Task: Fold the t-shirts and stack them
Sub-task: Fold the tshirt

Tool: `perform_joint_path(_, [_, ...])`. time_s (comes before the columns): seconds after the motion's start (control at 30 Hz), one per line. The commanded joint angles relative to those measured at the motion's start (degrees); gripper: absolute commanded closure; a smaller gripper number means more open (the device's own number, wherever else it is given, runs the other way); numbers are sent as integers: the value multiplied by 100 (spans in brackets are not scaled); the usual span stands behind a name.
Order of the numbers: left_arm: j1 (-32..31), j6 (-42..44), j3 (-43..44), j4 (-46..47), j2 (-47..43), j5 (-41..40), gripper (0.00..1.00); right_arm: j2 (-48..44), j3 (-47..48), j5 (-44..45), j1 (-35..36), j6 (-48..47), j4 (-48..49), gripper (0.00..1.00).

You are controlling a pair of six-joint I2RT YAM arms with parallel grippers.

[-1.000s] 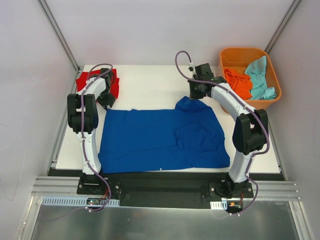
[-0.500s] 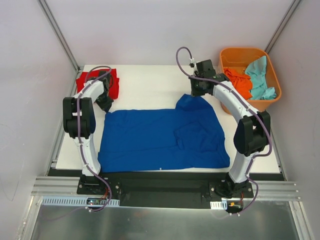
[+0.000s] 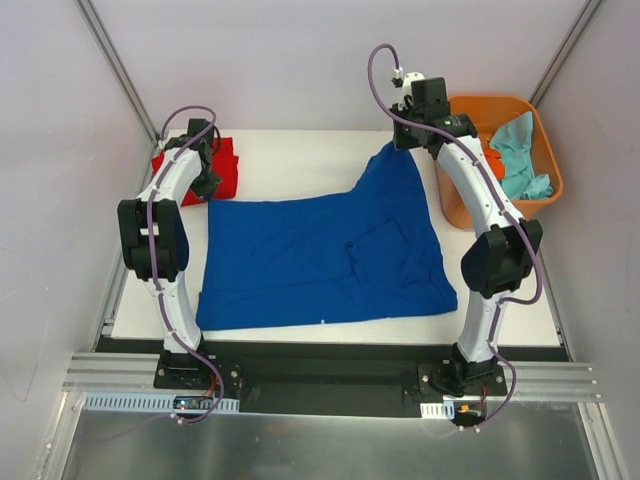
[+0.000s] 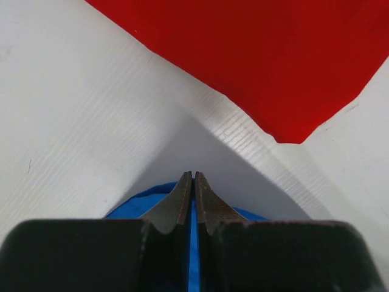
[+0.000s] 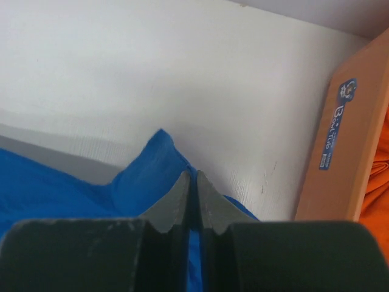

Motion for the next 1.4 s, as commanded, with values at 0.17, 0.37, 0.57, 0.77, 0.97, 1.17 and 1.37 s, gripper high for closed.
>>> perform_joint_path(0.17, [106, 116, -483, -49, -503, 55, 100, -750, -1374, -965, 44, -267, 318, 87])
perform_joint_path(0.37, [71, 177, -1993, 601, -1522, 494, 100, -1532, -2674, -676, 342, -223, 389, 85])
perform_joint_path(0.57, [-120, 125, -3296, 1111, -2594, 732, 100, -2612, -3826, -297, 492, 181, 441, 85])
perform_joint_path(0.77, [-280, -148, -4237, 1155, -3429, 556, 100, -4079, -5162, -218, 536, 673, 354, 85])
perform_joint_path(0.97, [-280, -253, -4818, 1173, -4064, 406, 100, -4846, -6051, 54, 545, 876, 362, 84])
perform_joint_path(1.17, [-280, -306, -4783, 1182, -3933, 521, 100, -3751, -5334, 72, 553, 1034, 362, 57])
perform_joint_path(1.37, [-280, -297, -4801, 1164, -3871, 451, 100, -1766, -4041, -384, 370, 841, 310, 46])
